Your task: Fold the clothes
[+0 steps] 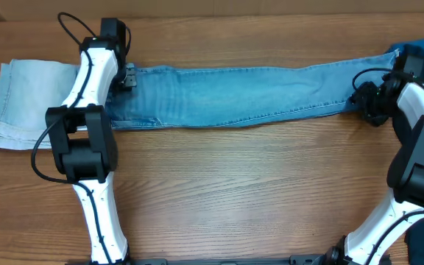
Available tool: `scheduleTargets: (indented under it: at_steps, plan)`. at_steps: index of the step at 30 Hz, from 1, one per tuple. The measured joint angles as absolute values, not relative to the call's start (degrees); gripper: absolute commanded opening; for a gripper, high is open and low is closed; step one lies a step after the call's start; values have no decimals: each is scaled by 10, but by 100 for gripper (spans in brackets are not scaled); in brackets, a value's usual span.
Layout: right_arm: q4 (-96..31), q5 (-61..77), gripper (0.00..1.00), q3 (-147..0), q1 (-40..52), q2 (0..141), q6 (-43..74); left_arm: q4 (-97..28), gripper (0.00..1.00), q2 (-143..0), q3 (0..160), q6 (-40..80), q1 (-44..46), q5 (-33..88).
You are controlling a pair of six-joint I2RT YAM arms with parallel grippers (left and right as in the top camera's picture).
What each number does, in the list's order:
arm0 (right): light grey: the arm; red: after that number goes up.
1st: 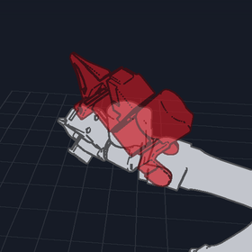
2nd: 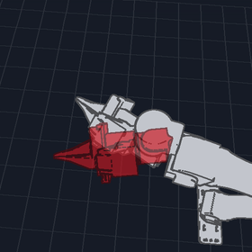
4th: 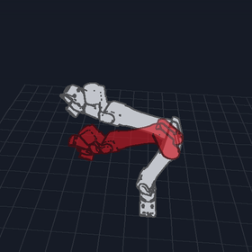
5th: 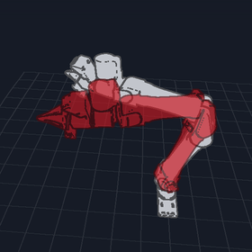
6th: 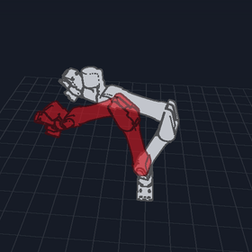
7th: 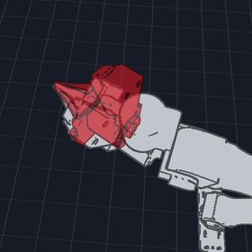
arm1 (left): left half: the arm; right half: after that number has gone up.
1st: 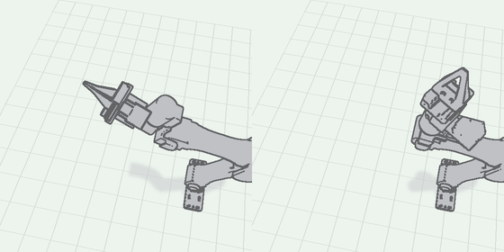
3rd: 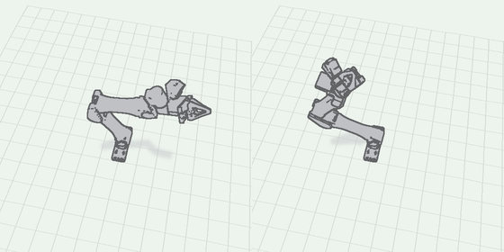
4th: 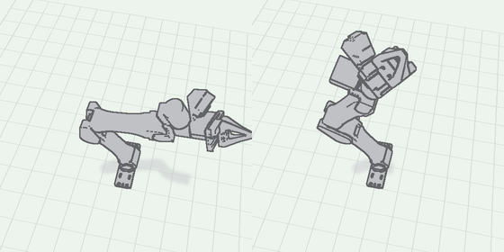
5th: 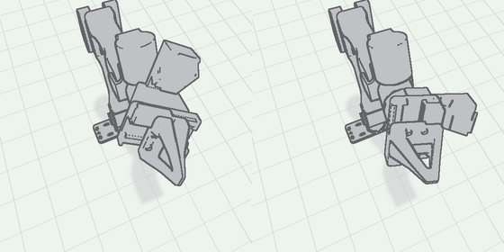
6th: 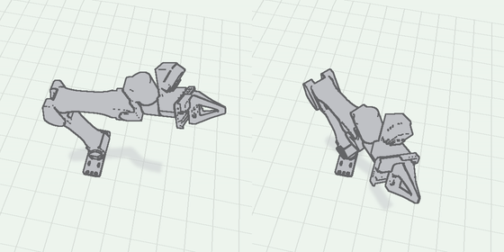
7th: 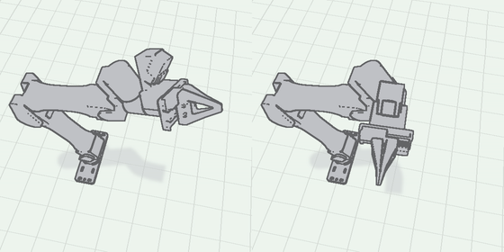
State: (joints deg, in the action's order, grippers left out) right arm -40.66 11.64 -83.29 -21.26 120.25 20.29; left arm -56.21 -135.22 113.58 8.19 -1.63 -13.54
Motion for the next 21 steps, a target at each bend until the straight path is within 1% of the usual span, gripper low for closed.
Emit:
scheduleTargets:
  at_steps: [5,12,21]
  plan:
    - [-355,109,64,-809,-212,1193,198,-564,26,-1352,1136,61,-43,-148]
    - [-323,65,64,-804,-209,1193,193,-570,26,-1352,1136,55,-57,-160]
    - [-297,108,63,-801,-210,1195,218,-570,26,-1352,1136,55,-57,-161]
